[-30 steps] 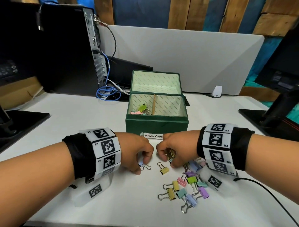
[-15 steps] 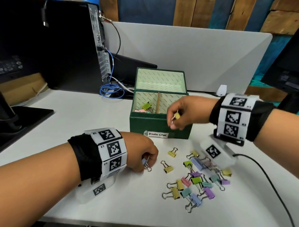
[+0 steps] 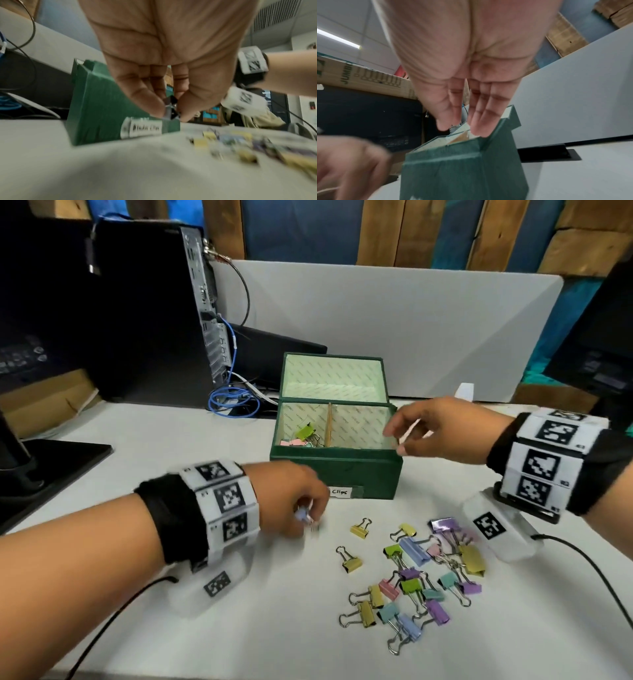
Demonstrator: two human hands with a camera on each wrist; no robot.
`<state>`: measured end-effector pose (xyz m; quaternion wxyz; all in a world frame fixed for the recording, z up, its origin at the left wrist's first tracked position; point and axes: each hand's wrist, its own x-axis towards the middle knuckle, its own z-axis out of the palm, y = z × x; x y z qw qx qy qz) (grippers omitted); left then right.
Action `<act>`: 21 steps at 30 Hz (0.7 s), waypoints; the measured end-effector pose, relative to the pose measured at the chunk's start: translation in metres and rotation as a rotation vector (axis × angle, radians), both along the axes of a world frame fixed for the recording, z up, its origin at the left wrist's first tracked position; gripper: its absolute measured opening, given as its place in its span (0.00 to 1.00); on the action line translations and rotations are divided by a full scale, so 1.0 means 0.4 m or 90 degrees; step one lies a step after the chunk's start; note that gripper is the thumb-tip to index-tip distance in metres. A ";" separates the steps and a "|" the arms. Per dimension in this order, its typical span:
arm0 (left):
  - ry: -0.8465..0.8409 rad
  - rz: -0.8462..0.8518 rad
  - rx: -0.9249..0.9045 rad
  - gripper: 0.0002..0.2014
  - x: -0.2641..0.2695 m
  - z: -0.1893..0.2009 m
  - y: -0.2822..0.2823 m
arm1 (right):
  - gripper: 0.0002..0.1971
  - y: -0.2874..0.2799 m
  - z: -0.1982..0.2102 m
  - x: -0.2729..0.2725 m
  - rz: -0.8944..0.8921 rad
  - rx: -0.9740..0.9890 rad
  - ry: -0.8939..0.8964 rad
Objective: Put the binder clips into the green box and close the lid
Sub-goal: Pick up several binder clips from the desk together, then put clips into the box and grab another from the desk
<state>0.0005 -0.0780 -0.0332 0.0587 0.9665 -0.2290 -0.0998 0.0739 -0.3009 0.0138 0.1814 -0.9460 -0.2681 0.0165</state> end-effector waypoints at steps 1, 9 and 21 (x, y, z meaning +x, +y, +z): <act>-0.028 0.007 -0.020 0.10 0.014 0.022 -0.004 | 0.09 -0.021 -0.006 -0.015 0.012 -0.022 0.014; -0.275 0.081 -0.183 0.08 0.175 0.198 -0.093 | 0.15 -0.099 -0.077 -0.068 0.068 -0.310 0.189; -0.075 -0.041 -0.122 0.14 0.082 0.107 -0.132 | 0.26 -0.121 -0.116 -0.066 0.076 -0.324 0.182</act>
